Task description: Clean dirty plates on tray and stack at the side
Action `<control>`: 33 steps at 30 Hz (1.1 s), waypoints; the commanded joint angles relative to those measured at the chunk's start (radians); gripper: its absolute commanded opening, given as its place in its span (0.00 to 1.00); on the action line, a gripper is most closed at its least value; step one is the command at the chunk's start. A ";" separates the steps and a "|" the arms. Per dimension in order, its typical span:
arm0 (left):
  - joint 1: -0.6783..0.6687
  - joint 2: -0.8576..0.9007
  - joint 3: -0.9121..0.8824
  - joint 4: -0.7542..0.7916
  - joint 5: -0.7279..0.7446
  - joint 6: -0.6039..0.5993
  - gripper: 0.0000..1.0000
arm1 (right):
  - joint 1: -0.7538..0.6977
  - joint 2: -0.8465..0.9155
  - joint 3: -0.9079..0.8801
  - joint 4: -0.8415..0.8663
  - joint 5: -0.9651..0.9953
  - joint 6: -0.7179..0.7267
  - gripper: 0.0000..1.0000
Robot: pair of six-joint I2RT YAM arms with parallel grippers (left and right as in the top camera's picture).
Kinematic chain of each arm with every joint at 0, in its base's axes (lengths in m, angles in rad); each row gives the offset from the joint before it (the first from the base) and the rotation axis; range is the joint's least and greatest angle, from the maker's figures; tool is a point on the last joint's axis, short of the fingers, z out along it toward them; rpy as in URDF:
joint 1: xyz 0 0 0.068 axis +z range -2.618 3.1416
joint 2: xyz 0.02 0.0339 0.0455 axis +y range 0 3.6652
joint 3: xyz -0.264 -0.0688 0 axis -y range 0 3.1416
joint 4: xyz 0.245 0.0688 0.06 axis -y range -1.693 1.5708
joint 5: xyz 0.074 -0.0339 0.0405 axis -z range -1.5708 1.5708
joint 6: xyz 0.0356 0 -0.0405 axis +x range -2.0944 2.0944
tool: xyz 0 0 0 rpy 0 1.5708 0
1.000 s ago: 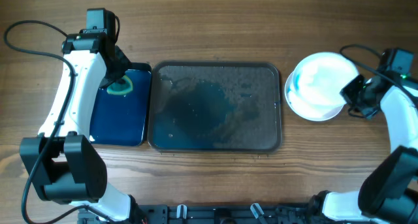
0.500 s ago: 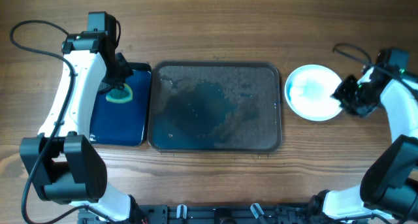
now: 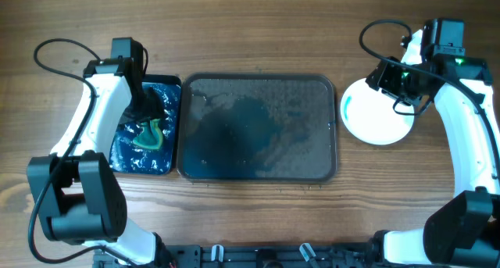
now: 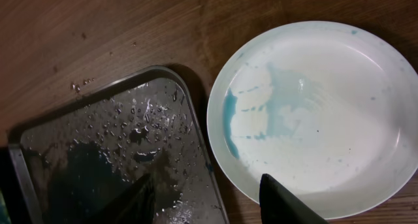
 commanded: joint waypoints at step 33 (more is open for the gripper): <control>0.002 -0.022 0.235 -0.097 0.029 0.004 1.00 | 0.243 -0.236 0.223 -0.106 0.215 -0.259 1.00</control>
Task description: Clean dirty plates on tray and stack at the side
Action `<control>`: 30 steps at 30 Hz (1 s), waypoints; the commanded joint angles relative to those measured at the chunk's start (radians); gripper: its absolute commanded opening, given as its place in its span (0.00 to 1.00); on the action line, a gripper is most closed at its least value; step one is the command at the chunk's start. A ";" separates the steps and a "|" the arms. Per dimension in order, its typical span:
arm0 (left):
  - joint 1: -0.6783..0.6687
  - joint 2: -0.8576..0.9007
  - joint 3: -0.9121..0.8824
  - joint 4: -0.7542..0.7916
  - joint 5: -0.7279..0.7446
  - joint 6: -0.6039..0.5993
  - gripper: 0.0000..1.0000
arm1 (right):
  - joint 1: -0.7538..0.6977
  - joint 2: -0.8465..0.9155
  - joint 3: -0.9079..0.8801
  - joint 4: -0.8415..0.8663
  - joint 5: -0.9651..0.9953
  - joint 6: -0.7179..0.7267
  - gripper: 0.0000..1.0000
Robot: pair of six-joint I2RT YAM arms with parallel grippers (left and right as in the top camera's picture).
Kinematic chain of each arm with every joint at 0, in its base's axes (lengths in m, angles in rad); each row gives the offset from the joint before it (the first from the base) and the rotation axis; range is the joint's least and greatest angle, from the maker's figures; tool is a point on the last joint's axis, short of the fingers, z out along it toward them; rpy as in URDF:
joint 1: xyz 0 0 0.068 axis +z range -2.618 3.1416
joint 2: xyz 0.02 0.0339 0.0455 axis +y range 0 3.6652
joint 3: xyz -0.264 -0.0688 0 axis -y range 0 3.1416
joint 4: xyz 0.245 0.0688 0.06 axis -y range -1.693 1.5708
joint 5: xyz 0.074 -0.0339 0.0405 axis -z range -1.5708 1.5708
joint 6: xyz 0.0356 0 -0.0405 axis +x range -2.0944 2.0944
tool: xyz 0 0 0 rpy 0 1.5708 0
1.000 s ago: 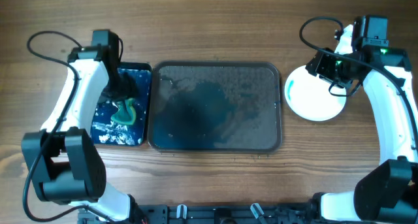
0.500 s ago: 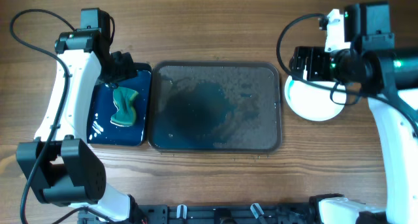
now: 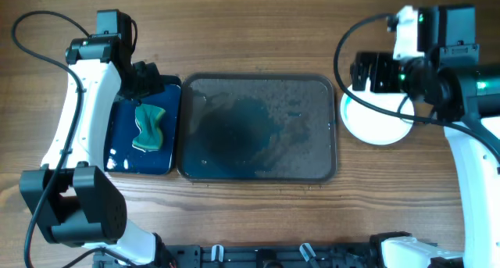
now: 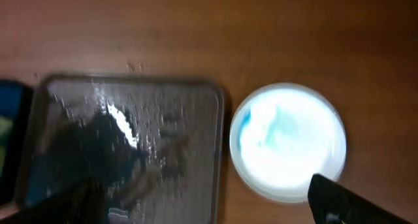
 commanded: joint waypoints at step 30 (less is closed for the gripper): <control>0.002 -0.010 0.010 0.003 0.009 0.002 1.00 | 0.031 -1.384 -1.640 1.184 -0.087 -0.154 1.00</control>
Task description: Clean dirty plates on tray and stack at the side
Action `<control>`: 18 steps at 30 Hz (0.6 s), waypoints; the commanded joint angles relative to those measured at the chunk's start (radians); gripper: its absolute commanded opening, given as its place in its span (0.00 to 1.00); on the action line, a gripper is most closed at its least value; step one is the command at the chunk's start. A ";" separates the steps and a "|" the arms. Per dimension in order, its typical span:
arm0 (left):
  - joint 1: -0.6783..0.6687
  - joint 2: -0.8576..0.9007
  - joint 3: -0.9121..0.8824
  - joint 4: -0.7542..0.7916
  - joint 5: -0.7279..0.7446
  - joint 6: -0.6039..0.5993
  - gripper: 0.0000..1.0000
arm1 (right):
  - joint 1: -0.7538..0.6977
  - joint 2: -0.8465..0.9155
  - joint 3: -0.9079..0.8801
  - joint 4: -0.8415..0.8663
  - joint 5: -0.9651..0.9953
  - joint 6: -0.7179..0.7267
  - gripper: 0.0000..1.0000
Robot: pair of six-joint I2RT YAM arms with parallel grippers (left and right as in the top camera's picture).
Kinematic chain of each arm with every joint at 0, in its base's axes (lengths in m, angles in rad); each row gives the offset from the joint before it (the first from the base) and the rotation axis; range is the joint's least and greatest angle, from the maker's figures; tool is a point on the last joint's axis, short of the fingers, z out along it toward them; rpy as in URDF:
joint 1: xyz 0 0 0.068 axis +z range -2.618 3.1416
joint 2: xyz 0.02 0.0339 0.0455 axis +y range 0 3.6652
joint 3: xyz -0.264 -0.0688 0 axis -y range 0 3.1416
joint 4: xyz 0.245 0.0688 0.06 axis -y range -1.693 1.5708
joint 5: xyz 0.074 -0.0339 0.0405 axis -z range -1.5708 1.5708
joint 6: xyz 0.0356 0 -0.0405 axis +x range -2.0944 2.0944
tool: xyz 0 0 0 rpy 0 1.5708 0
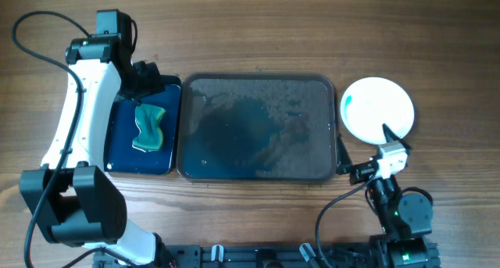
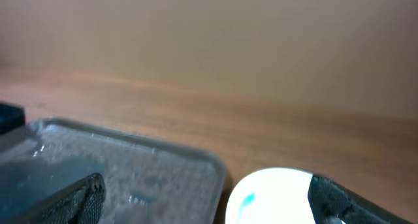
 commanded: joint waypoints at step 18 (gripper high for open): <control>0.002 -0.010 0.010 0.000 0.002 0.002 1.00 | 0.003 -0.053 -0.002 -0.001 -0.047 0.008 1.00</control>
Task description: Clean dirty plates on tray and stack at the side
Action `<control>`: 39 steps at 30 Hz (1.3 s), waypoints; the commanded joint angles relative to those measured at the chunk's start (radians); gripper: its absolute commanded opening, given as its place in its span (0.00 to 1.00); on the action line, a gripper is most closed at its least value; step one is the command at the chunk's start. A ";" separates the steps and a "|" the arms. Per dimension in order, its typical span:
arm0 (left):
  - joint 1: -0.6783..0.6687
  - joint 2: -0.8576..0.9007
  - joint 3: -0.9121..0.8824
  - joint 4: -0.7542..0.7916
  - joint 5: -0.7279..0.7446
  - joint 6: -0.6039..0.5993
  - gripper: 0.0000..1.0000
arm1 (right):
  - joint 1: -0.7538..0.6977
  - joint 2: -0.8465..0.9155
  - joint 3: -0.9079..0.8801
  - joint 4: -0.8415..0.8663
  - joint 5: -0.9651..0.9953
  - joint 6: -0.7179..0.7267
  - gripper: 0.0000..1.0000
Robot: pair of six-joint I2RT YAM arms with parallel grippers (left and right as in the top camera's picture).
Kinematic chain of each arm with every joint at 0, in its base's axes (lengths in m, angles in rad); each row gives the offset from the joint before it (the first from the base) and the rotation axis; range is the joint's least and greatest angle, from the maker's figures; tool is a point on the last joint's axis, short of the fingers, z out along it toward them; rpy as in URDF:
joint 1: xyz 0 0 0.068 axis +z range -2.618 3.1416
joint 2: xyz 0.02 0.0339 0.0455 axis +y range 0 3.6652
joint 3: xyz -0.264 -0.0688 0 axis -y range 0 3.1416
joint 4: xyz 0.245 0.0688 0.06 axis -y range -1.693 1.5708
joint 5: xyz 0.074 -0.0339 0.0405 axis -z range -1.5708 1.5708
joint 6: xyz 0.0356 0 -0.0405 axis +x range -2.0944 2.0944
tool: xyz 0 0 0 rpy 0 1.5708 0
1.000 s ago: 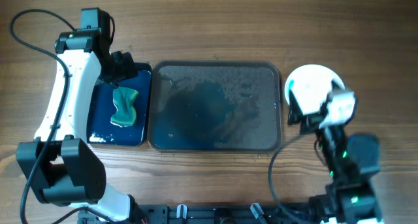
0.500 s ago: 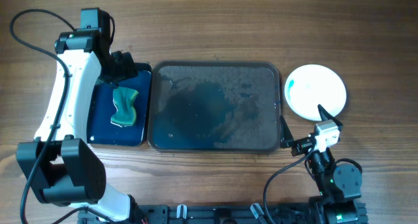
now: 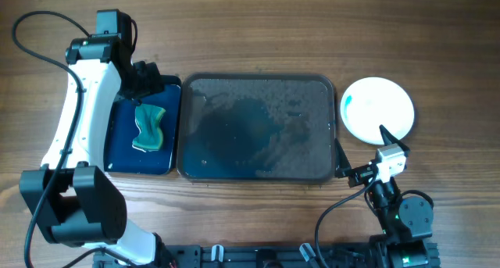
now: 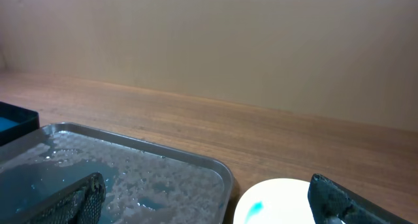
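Note:
A white plate (image 3: 379,110) with a blue smear lies on the wood right of the wet grey tray (image 3: 258,162). No plates are on the tray. My right gripper (image 3: 361,152) hangs open near the table's front, behind the tray's right corner, with nothing in it. In the right wrist view the gripper (image 4: 206,192) frames the tray's rim (image 4: 196,160) and the plate (image 4: 281,199). The green sponge (image 3: 148,127) lies in the blue basin (image 3: 125,155). My left gripper (image 3: 145,77) sits at the basin's far edge, apart from the sponge, its fingers looking spread.
The basin stands against the tray's left side. Cables loop from both arms over the wood. The right arm's base and a black rail sit along the front edge. A plain wall rises behind the table's far edge (image 4: 261,110).
The right arm has sunk very slightly at the front right and its wrist view is sharper. The left arm, sponge, tray and plate have not moved.
First my left gripper was down on the sponge in the basin and my right gripper hung open just over the plate. Then the left had pulled back to the basin's far edge, leaving the sponge, with the right high above. Afterwards the right arm was folded at the front.

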 commanded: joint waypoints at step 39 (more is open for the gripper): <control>0.005 -1.605 -1.421 1.052 0.143 0.141 1.00 | 0.003 -0.006 -0.001 0.003 -0.019 0.007 1.00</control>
